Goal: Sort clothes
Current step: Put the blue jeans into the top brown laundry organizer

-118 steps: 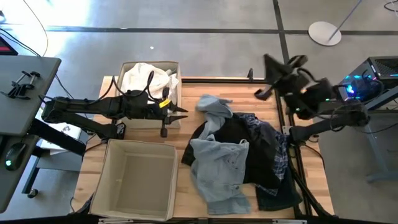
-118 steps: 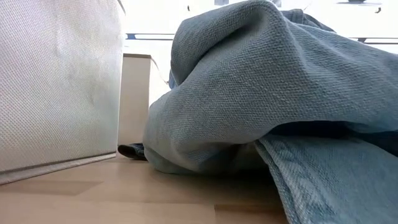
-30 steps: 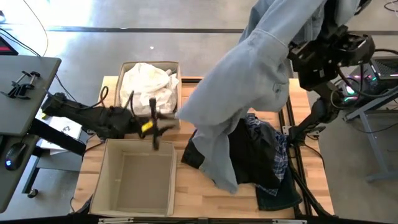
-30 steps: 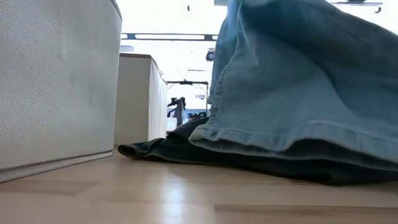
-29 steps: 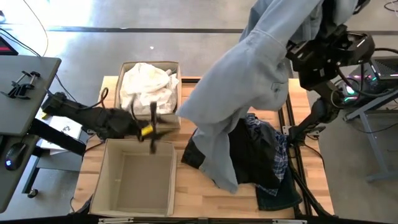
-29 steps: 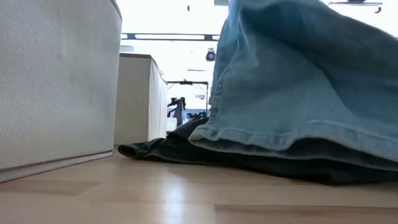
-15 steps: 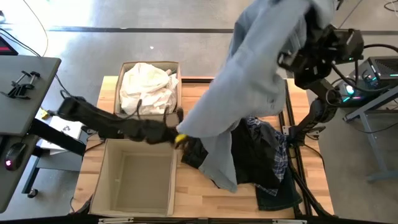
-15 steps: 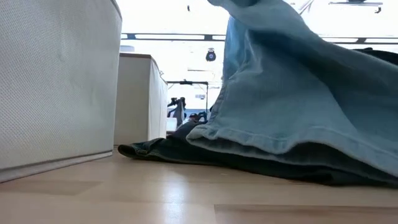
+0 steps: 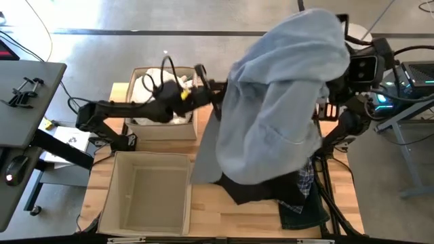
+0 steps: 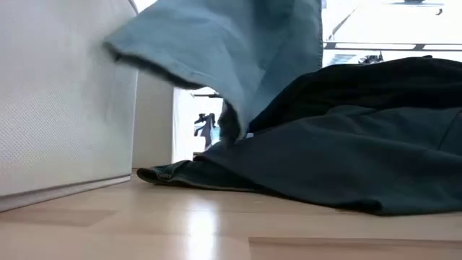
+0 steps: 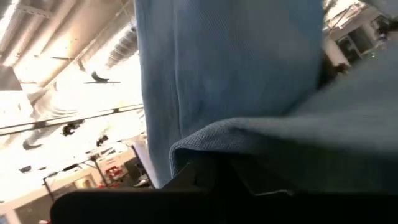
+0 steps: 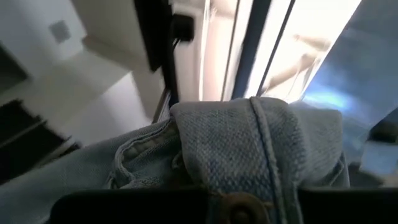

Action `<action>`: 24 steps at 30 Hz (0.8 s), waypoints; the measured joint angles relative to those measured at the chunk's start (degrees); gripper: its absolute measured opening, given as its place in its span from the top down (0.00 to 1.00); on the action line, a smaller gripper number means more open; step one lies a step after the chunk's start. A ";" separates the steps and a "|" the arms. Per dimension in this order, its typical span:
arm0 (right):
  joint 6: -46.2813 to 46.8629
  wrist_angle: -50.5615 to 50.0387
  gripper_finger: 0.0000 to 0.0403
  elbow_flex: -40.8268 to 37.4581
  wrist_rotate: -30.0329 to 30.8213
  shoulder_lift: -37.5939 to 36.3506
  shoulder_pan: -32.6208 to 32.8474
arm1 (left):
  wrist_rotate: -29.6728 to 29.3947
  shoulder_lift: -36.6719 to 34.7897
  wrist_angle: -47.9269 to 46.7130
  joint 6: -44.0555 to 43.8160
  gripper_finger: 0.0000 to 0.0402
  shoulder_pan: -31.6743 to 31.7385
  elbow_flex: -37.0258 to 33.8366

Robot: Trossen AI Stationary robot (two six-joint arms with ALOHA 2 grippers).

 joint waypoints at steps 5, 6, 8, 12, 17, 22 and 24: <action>-2.80 -11.19 0.98 -0.02 0.25 -1.66 0.32 | -0.38 -0.75 -13.67 -0.09 1.00 1.36 6.31; -2.75 -12.32 0.98 -0.06 0.54 -1.94 0.32 | -1.10 -1.16 -17.53 -0.11 1.00 1.38 6.89; -2.71 -14.52 0.98 -0.07 1.41 -2.92 0.29 | -3.30 -2.29 -25.25 -1.09 1.00 1.37 7.38; -4.77 -25.11 0.98 -0.03 4.96 -6.05 0.32 | -3.58 -4.47 -47.11 -11.40 1.00 2.40 7.50; -7.71 -41.91 0.99 -0.03 15.55 -8.75 0.31 | 2.65 -4.19 -65.09 -20.93 1.00 1.54 5.68; -0.12 -52.47 0.98 -0.11 17.40 -10.41 0.35 | -2.34 -5.89 -73.17 -24.30 1.00 -1.72 0.61; 2.69 -60.23 0.97 0.03 17.21 -11.43 0.35 | -4.64 -7.57 -73.25 -25.29 1.00 -3.02 -1.73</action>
